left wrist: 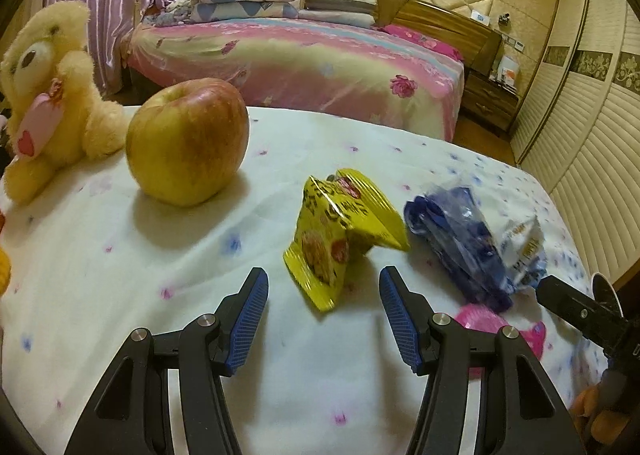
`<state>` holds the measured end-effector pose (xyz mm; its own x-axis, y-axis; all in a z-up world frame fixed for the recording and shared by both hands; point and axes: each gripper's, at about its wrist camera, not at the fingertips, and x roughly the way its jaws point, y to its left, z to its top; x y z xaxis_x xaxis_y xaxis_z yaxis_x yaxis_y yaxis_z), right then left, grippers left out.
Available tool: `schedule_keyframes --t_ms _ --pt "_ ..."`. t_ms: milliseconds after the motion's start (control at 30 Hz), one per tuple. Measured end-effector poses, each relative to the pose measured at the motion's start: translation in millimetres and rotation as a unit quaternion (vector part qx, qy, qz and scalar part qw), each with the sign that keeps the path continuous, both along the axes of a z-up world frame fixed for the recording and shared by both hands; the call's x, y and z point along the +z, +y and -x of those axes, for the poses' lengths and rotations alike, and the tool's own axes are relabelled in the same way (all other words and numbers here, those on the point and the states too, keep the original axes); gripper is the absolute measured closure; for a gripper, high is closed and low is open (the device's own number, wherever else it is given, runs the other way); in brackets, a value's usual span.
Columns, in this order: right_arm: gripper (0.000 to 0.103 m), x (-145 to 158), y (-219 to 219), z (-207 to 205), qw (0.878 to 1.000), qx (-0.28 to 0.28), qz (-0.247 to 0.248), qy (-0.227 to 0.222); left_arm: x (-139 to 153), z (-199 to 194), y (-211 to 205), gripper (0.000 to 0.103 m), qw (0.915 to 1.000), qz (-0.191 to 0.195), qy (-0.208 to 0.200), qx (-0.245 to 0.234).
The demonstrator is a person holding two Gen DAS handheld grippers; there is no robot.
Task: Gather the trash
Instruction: 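Grasp the yellow snack bag with the left tool while the right tool grasps the crumpled blue-white wrapper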
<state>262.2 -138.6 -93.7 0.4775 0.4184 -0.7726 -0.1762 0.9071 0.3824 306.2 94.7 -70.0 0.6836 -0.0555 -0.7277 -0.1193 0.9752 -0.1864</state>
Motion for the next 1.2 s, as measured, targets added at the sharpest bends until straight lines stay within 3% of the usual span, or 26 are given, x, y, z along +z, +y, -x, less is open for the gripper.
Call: schedule_keyframes --t_ms 100,167,200,267,300,433,767,1200 --pt "0.027 -5.2 5.0 -5.4 1.000 -0.001 0.002 0.003 -4.4 -9.7 4.5 0.052 0.9999 0.012 0.003 -0.006" --pt "0.038 -9.3 7.7 -8.4 1.000 -0.003 0.005 0.007 -7.2 -16.5 5.3 0.064 0.9997 0.018 0.006 -0.016" --pt "0.040 -10.4 8.1 -9.2 1.000 -0.005 0.006 0.007 -8.2 -18.5 5.7 0.075 0.9996 0.020 0.009 -0.020" --pt "0.059 -10.7 6.7 -11.0 1.000 -0.008 0.008 0.006 -10.0 -22.2 5.5 0.082 0.9992 0.024 0.012 -0.030" --pt "0.063 -11.4 6.9 -11.6 1.000 -0.008 0.007 0.008 -9.4 -22.3 4.5 0.089 0.9990 0.024 0.007 -0.037" --pt "0.075 -11.0 5.3 -10.4 1.000 -0.010 0.005 0.006 -8.0 -22.6 6.7 0.096 0.9987 0.023 -0.001 -0.045" --pt "0.076 1.9 -10.8 13.8 1.000 -0.021 -0.002 -0.005 -6.6 14.2 -1.6 0.096 0.9985 0.034 -0.005 -0.043" --pt "0.076 13.0 -49.7 50.9 0.999 -0.035 -0.010 -0.008 2.4 70.3 -42.2 0.096 0.9965 0.051 -0.001 -0.066"
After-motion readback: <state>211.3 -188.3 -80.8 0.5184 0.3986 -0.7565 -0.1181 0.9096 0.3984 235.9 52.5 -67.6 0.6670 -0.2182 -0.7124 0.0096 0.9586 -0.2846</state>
